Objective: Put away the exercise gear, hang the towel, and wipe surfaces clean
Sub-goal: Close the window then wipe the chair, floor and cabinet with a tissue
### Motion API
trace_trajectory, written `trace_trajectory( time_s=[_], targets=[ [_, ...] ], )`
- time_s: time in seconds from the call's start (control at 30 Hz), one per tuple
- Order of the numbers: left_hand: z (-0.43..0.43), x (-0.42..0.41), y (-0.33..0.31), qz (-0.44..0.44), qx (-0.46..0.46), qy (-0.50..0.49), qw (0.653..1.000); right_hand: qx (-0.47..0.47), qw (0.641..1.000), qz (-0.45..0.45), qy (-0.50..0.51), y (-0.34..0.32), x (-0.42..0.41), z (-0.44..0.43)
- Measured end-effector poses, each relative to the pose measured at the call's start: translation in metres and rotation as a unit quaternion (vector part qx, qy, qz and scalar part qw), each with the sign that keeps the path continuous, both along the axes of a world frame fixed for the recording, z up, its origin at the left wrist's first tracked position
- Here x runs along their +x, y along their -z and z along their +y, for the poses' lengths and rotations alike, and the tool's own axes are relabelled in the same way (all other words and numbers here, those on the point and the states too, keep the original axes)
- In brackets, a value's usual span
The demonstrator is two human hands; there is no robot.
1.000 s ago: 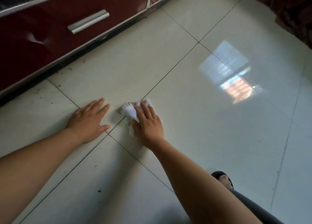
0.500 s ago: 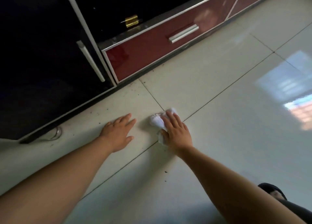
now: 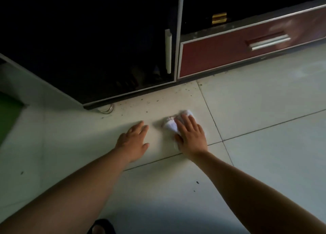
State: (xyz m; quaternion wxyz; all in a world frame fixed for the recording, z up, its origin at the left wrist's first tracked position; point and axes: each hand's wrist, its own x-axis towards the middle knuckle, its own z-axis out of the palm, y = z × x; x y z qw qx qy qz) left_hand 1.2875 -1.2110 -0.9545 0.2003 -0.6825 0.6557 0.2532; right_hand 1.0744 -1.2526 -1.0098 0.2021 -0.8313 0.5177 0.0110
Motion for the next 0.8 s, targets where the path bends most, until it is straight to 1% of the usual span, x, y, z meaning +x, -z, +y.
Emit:
trace_trajectory(
  time_s=[0.1, 0.17, 0.27, 0.37, 0.47, 0.53, 0.63, 0.7, 0.77, 0.8],
  targets=[
    [0.006, -0.004, -0.002, -0.006, 0.010, -0.034, 0.999, -0.012, 0.996, 0.005, -0.090, 0.004, -0.019, 0.016],
    [0.006, -0.010, -0.004, 0.001, 0.018, -0.045, 0.999, -0.022, 0.996, 0.005, -0.087, 0.006, -0.039, 0.010],
    [0.001, -0.017, -0.008, 0.012, 0.016, -0.017, 1.000, -0.020, 1.000, -0.003, 0.020, 0.003, -0.052, -0.018],
    [-0.009, -0.012, -0.019, 0.034, 0.029, 0.060, 0.997, -0.036, 0.992, -0.012, 0.118, -0.001, -0.032, -0.030],
    [-0.011, 0.009, -0.036, 0.025, 0.061, 0.145, 0.987, -0.007, 0.981, -0.030, 0.191, -0.001, 0.002, -0.009],
    [-0.007, 0.029, -0.044, 0.009, 0.089, 0.153, 0.984, 0.015, 0.985, -0.036, 0.169, -0.003, 0.021, 0.013],
    [0.002, 0.046, -0.045, 0.000, 0.106, 0.158, 0.982, 0.047, 0.994, -0.033, 0.097, -0.009, 0.024, 0.025],
    [0.011, 0.049, -0.040, 0.034, 0.080, 0.131, 0.988, 0.027, 0.998, -0.017, 0.047, -0.011, 0.008, 0.016],
    [0.021, 0.049, -0.029, 0.087, 0.022, 0.082, 0.993, -0.001, 1.000, 0.009, -0.017, -0.008, -0.011, 0.003],
    [0.027, 0.049, -0.022, 0.105, -0.010, 0.057, 0.993, 0.000, 0.999, 0.015, -0.051, -0.005, -0.017, -0.002]
  ],
)
